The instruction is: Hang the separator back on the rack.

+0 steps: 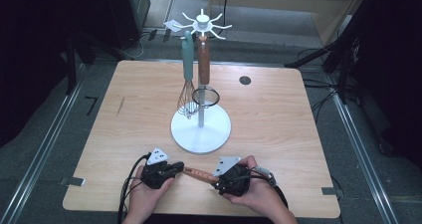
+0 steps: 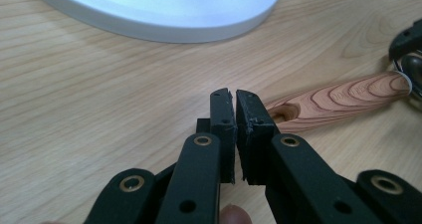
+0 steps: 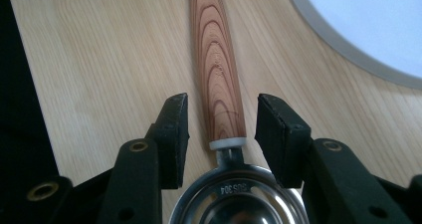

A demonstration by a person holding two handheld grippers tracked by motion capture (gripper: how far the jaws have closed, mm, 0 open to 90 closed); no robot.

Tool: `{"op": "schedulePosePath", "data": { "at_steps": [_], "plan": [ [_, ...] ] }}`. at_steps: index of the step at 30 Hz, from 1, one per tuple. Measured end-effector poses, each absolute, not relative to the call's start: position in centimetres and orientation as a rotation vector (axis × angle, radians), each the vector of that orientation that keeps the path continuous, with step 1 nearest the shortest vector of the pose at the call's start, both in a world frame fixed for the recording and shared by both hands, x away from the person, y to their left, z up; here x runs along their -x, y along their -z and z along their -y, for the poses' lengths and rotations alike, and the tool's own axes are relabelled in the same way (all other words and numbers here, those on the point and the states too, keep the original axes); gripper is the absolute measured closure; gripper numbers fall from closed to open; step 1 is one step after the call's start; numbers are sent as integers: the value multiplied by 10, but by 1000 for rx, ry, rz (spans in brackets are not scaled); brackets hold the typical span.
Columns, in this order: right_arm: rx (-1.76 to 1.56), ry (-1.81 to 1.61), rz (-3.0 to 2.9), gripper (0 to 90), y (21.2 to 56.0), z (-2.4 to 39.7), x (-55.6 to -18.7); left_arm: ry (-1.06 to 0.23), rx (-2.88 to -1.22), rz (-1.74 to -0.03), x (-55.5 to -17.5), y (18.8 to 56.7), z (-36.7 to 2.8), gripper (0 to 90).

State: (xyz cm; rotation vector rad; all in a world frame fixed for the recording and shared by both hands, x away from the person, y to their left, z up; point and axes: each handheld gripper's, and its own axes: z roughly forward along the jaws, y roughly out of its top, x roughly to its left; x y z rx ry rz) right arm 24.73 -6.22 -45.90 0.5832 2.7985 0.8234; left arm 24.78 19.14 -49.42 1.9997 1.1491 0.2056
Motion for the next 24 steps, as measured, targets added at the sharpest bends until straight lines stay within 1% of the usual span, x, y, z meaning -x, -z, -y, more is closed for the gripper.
{"op": "schedulePosePath", "data": {
  "at_steps": [2,4,9,15,19,22,24],
  "plan": [
    [-591,-803,-2796,600,456,65,-250,-203,-2001,-1144,-246,494,-188,864],
    [-594,-788,-2801,596,454,67,-252,-203,-2005,-1137,-245,495,-185,860],
    [-574,-720,-2844,545,451,70,-254,-201,-2013,-1114,-240,495,-177,848],
    [-488,-594,-2939,534,451,72,-251,-209,-2029,-1078,-234,496,-167,838],
    [-471,-546,-2956,544,455,72,-252,-224,-2039,-1054,-230,495,-164,784],
    [-467,-512,-2970,558,458,69,-252,-243,-2024,-1056,-229,492,-170,726],
    [-446,-491,-2981,570,459,69,-252,-253,-2010,-1058,-230,490,-176,670]
  ]
}}
